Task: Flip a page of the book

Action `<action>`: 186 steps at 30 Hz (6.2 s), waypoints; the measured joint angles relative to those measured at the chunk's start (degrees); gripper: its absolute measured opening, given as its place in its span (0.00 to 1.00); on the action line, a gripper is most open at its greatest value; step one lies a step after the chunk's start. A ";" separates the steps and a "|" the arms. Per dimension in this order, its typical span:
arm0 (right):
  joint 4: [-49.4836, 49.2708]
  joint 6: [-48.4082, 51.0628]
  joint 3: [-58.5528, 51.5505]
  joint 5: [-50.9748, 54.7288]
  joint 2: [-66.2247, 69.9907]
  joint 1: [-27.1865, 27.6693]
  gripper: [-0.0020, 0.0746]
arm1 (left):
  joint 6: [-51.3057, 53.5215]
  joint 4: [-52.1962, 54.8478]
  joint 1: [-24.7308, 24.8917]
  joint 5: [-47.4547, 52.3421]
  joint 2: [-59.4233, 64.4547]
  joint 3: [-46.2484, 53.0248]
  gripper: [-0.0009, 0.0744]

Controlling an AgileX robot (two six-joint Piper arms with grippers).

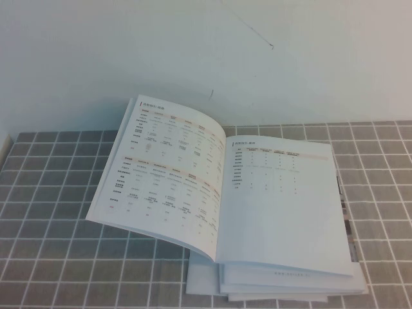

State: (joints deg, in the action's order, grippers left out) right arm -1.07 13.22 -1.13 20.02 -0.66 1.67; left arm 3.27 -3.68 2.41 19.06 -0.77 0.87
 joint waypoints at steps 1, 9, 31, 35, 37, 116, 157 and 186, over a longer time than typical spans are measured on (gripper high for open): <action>0.00 0.00 0.00 0.00 0.00 0.00 0.02 | 0.00 0.00 0.00 0.00 0.00 0.00 0.01; 0.00 0.00 0.00 0.00 0.00 0.00 0.02 | 0.00 0.00 0.00 0.00 0.00 0.00 0.01; 0.00 0.00 -0.46 -31.09 0.00 0.00 0.02 | 0.10 0.64 0.00 -30.03 0.00 0.38 0.01; -0.24 -0.41 -0.46 -37.62 0.00 0.00 0.02 | 0.10 0.64 0.00 -39.55 0.00 0.38 0.01; -0.80 -0.55 -0.46 -40.69 0.00 0.00 0.02 | 0.10 0.64 0.00 -43.33 0.00 0.38 0.01; -43.16 43.08 59.63 8.57 110.36 -21.99 0.02 | 19.59 -36.25 20.41 6.26 111.73 -68.13 0.01; -32.64 22.91 67.28 23.05 107.89 -7.76 0.56 | 19.24 -39.60 26.51 9.22 107.84 -65.79 0.01; -33.62 21.77 70.27 21.21 113.45 -7.76 0.56 | 20.47 -35.08 26.72 5.66 113.74 -71.55 0.01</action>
State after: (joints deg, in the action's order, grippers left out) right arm -34.69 34.98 69.14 41.23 112.79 -6.10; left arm 23.74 -38.75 29.13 24.72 112.98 -70.68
